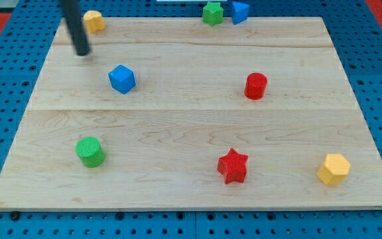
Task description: Push the yellow heart slightly right
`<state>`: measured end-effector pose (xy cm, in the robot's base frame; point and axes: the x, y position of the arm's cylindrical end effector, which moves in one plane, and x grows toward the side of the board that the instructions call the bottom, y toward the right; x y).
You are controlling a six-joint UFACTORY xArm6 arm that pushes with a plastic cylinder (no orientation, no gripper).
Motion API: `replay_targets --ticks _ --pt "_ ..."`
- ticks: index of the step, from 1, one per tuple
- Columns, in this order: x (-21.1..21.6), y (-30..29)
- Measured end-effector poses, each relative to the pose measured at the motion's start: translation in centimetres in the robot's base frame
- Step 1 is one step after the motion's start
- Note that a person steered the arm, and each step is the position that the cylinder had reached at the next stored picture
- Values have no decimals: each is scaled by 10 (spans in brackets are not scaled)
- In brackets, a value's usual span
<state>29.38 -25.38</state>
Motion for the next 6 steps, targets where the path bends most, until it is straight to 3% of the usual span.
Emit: replay_targets --ticks 1,2,3,5,6 --pt "-18 -51" --pt "-29 -50" --pt "-102 -45" --pt "-102 -29" --pt "-102 16"
